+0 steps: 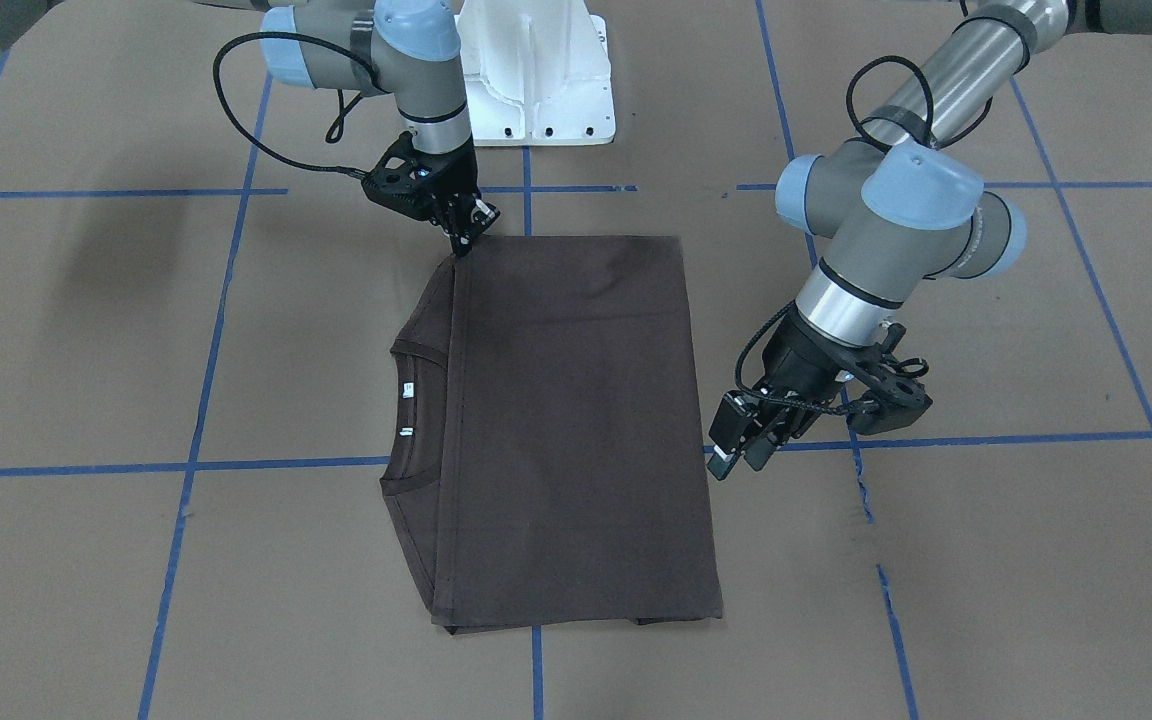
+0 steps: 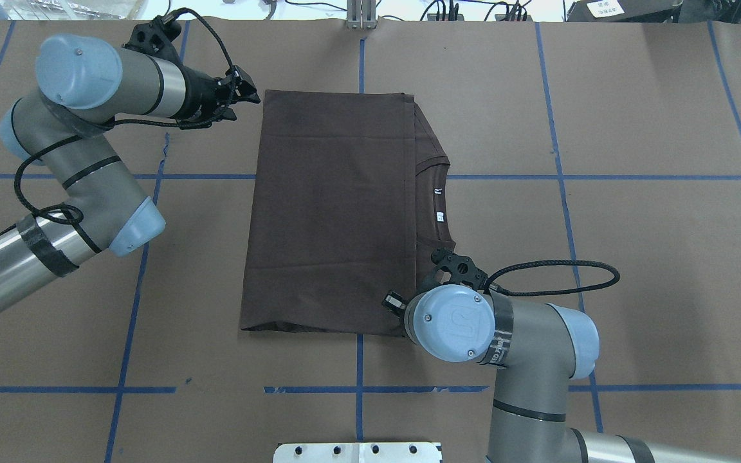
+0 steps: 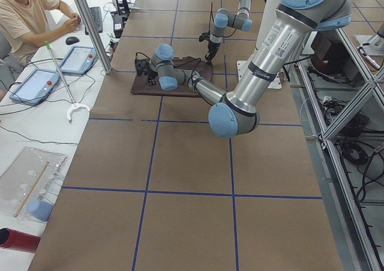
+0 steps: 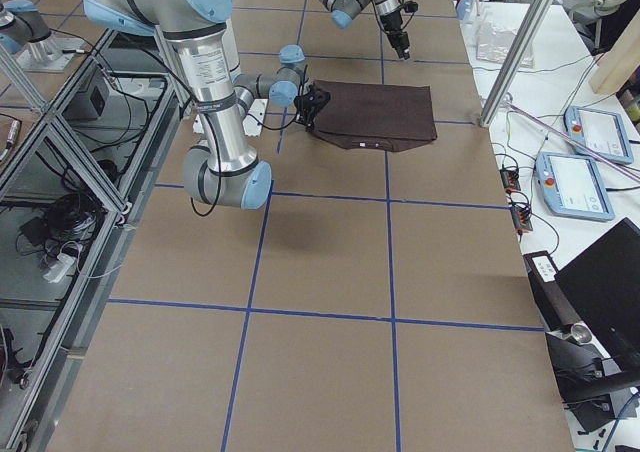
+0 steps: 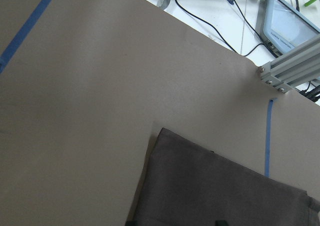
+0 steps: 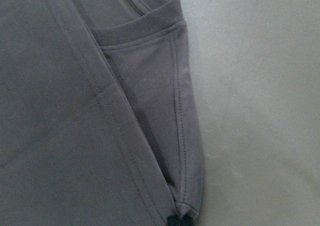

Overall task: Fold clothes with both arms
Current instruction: 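Lower the left gripper to the shirt's near corner beside the right gripper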

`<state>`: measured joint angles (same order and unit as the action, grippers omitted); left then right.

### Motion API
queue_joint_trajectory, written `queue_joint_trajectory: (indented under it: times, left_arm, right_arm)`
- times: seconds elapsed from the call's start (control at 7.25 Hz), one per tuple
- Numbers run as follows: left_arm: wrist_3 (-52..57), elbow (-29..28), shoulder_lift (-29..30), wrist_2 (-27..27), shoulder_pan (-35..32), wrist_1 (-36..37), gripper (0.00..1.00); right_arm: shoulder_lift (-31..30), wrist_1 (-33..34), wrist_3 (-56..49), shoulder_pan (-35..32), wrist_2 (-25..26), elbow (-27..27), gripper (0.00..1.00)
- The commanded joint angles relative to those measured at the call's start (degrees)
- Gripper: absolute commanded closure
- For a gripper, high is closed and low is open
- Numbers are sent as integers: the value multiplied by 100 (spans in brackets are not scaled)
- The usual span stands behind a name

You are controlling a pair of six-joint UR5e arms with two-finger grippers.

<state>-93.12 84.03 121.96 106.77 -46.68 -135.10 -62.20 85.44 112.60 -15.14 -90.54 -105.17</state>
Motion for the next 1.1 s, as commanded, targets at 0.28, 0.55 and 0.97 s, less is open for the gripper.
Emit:
queue_joint_trajectory:
  times: [0.28, 0.55, 0.97]
  left_arm:
    - [-1119, 2148, -1907, -687, 1471, 1, 39]
    - [-1821, 2302, -2263, -1490, 2501, 10, 39]
    - [-2237, 2355, -2326, -1870, 3207, 149, 39]
  right_arm:
    - [-319, 43, -27, -33, -175, -460, 100]
    - [-319, 43, -27, -24, -166, -451, 100]
    - [-301, 43, -27, -24, -166, -460, 100]
